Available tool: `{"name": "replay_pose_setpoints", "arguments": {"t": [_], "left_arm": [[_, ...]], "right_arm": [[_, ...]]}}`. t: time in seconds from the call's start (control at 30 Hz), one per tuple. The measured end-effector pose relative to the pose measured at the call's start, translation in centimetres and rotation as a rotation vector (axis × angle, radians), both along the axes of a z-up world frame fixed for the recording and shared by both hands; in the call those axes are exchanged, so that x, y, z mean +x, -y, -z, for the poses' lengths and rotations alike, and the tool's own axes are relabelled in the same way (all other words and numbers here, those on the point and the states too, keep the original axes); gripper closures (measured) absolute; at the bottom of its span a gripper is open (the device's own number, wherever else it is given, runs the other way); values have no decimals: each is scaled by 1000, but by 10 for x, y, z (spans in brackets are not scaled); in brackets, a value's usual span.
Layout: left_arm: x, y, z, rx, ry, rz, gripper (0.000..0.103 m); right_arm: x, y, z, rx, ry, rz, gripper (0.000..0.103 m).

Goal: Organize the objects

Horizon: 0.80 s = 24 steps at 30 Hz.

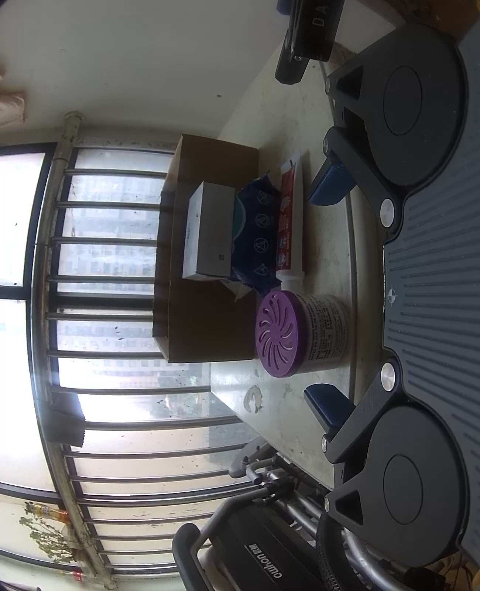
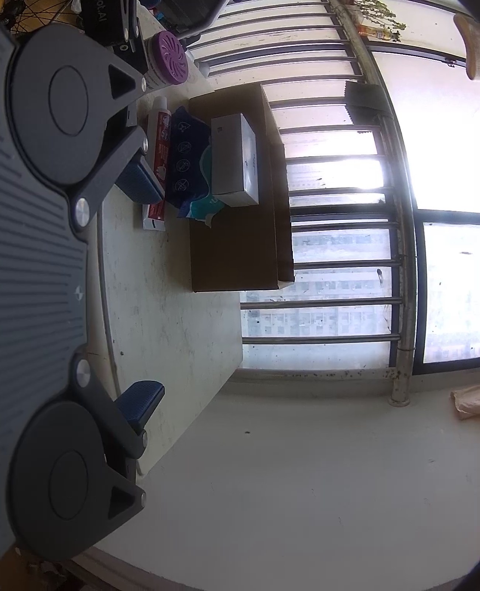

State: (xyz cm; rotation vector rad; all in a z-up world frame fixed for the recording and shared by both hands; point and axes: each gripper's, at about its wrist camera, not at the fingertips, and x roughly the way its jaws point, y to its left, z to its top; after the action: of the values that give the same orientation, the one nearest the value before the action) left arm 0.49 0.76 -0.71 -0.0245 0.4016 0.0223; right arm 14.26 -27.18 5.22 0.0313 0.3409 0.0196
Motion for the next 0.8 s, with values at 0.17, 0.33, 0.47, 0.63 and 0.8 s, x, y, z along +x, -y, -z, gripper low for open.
{"name": "replay_pose_setpoints", "arguments": {"t": [0.17, 0.33, 0.47, 0.63, 0.8], "left_arm": [[0, 0, 1, -1, -1, 0, 0], [0, 4, 2, 6, -2, 9, 0], [0, 6, 2, 10, -5, 11, 0], [-3, 4, -1, 3, 7, 7, 0], [-3, 2, 0, 7, 5, -3, 0]], "right_arm": [[1, 2, 0, 5, -4, -3, 0], [0, 2, 0, 5, 2, -9, 0], [0, 0, 1, -3, 1, -18, 0], [1, -2, 1, -11, -4, -20, 0], [1, -1, 1, -11, -4, -20, 0]]}}
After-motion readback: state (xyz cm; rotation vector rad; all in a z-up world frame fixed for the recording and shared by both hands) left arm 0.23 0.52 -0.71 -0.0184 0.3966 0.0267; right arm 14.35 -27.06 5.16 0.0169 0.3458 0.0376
